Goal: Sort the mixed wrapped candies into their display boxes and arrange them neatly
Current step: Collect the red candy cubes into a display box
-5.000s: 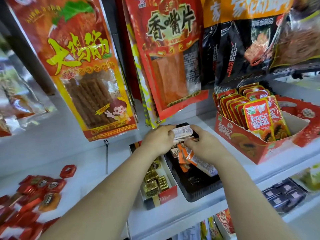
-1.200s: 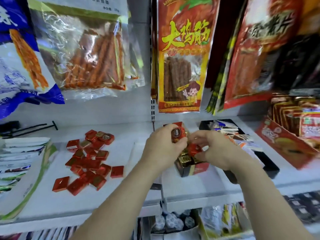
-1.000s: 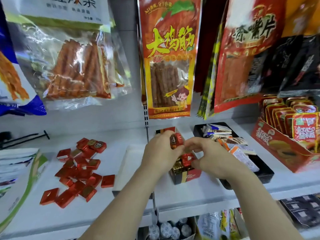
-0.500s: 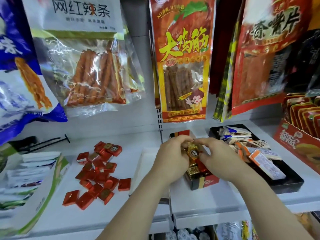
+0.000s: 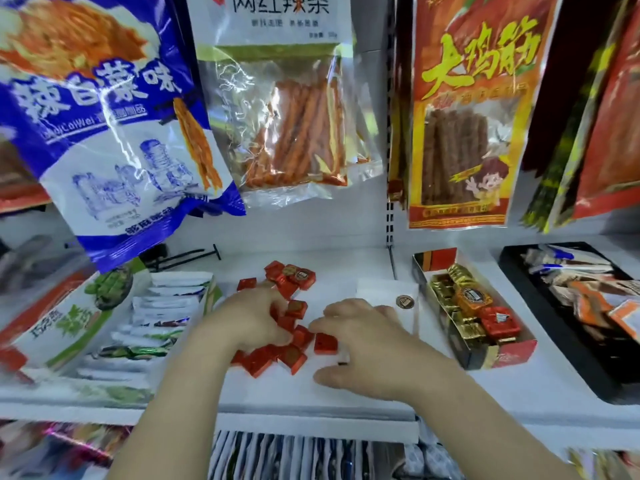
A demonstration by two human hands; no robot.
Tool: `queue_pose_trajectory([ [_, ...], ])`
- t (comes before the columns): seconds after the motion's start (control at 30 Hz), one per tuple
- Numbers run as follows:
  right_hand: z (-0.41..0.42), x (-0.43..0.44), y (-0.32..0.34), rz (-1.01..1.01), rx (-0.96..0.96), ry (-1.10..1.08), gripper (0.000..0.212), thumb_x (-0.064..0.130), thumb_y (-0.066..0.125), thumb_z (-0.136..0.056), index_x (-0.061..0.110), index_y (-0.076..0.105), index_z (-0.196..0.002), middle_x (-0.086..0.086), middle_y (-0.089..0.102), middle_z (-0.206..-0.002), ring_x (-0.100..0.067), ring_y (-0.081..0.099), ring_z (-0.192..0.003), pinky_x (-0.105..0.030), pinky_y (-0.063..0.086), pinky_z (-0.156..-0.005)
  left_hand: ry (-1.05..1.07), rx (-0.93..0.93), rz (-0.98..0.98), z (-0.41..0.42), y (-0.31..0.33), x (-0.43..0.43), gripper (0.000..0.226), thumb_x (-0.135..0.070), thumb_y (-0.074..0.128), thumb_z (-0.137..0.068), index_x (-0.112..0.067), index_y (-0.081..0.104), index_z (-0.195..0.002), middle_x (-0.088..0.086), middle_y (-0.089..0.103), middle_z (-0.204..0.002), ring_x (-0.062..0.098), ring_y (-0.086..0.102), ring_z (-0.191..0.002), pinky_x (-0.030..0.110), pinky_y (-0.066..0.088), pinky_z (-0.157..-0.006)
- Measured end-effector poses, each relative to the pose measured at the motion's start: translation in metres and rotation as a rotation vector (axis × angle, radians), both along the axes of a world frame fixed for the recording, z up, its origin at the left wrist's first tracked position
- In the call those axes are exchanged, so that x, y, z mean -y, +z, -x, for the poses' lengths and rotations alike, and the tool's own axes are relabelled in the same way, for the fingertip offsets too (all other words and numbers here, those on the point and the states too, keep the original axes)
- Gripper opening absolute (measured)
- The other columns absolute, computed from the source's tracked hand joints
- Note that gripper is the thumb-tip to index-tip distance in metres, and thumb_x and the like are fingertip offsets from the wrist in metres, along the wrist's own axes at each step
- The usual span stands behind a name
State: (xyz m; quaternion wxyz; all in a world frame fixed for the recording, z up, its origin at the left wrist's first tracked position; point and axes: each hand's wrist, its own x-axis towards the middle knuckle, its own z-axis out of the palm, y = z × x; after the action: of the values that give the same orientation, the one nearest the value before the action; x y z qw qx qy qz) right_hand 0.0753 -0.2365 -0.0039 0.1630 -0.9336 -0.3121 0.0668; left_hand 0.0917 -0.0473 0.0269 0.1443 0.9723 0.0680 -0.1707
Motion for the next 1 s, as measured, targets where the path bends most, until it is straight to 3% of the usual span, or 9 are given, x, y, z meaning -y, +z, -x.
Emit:
queue_pose_trajectory([
  [0.1,-0.001,-0.012,-0.009,0.115,0.040,0.015,0.052,0.033,0.058,-0.088,0.031,0.041,-0.137,0.002,0.045,-0.130,-0.020,0.029,-0.131,-0.048,0.021,-0.106,-0.030,-0.074,-0.021,0.008,-0.002,-0.011,0.073,-0.044,0.080,-0.071,-0.034,0.046,-0.134,-0.005,0.049,-0.131,0.015,0.054,-0.110,0.031,0.048,-0.095],
  [0.27,-0.009,-0.019,-0.017,0.174,0.082,-0.025,0.058,0.003,0.050,-0.086,0.031,0.041,-0.136,0.001,0.051,-0.120,-0.022,0.039,-0.123,-0.047,0.023,-0.104,-0.106,-0.127,-0.082,0.015,-0.007,-0.015,0.088,-0.044,0.078,-0.074,-0.038,0.027,-0.146,0.000,0.034,-0.140,0.020,0.045,-0.122,0.027,0.043,-0.098],
  [0.37,-0.013,-0.024,-0.018,0.154,0.039,-0.028,0.052,0.012,0.053,-0.088,0.031,0.037,-0.134,0.001,0.050,-0.118,-0.021,0.041,-0.119,-0.046,0.024,-0.103,-0.122,-0.112,-0.081,0.015,-0.009,-0.018,0.082,-0.037,0.075,-0.079,-0.033,0.029,-0.146,0.000,0.036,-0.137,0.020,0.046,-0.121,0.026,0.041,-0.095],
  [0.43,-0.015,-0.030,-0.015,0.098,0.024,-0.030,0.043,0.027,0.053,-0.090,0.029,0.034,-0.129,0.003,0.048,-0.113,-0.021,0.042,-0.115,-0.046,0.025,-0.102,-0.069,-0.061,0.024,0.014,-0.010,-0.021,0.063,-0.033,0.071,-0.083,-0.030,0.041,-0.139,-0.001,0.046,-0.130,0.017,0.051,-0.113,0.026,0.044,-0.093],
  [0.5,-0.018,-0.036,-0.013,0.032,0.035,-0.030,0.038,0.034,0.051,-0.091,0.028,0.035,-0.124,0.004,0.048,-0.109,-0.021,0.044,-0.112,-0.044,0.028,-0.098,0.014,0.100,0.146,0.011,-0.010,-0.023,0.039,-0.026,0.065,-0.086,-0.031,0.055,-0.123,-0.003,0.058,-0.117,0.014,0.057,-0.102,0.031,0.048,-0.092],
  [0.57,-0.023,-0.041,-0.012,-0.022,0.040,-0.043,0.039,0.035,0.049,-0.091,0.029,0.035,-0.127,0.003,0.050,-0.111,-0.021,0.046,-0.110,-0.043,0.030,-0.098,0.093,0.323,0.129,-0.002,-0.017,-0.023,0.028,-0.024,0.059,-0.088,-0.032,0.061,-0.115,-0.001,0.062,-0.111,0.017,0.059,-0.099,0.035,0.049,-0.091],
  [0.67,-0.039,-0.044,-0.012,-0.106,0.085,-0.075,0.043,0.028,0.050,-0.090,0.033,0.037,-0.131,0.003,0.052,-0.113,-0.022,0.048,-0.110,-0.041,0.032,-0.097,0.129,0.500,0.065,-0.029,-0.031,-0.014,0.030,-0.028,0.051,-0.089,-0.029,0.060,-0.118,0.004,0.056,-0.113,0.025,0.056,-0.105,0.037,0.047,-0.088],
  [0.83,-0.084,-0.056,-0.016,-0.268,-0.012,-0.103,0.056,0.019,0.050,-0.083,0.033,0.040,-0.136,-0.005,0.055,-0.118,-0.027,0.051,-0.112,-0.044,0.045,-0.095,0.054,0.432,-0.120,-0.055,-0.062,-0.006,0.046,-0.036,0.048,-0.092,-0.033,0.045,-0.137,0.001,0.045,-0.141,0.030,0.039,-0.120,0.038,0.036,-0.097],
  [1.0,-0.124,-0.078,-0.022,-0.072,-0.098,-0.032,0.068,0.021,0.053,-0.081,0.046,0.027,-0.139,-0.002,0.051,-0.121,-0.028,0.048,-0.115,-0.041,0.046,-0.093,0.119,0.575,-0.074,-0.055,-0.062,-0.010,0.042,-0.022,0.051,-0.088,-0.033,0.052,-0.129,0.003,0.056,-0.120,0.026,0.045,-0.111,0.036,0.041,-0.084],
])
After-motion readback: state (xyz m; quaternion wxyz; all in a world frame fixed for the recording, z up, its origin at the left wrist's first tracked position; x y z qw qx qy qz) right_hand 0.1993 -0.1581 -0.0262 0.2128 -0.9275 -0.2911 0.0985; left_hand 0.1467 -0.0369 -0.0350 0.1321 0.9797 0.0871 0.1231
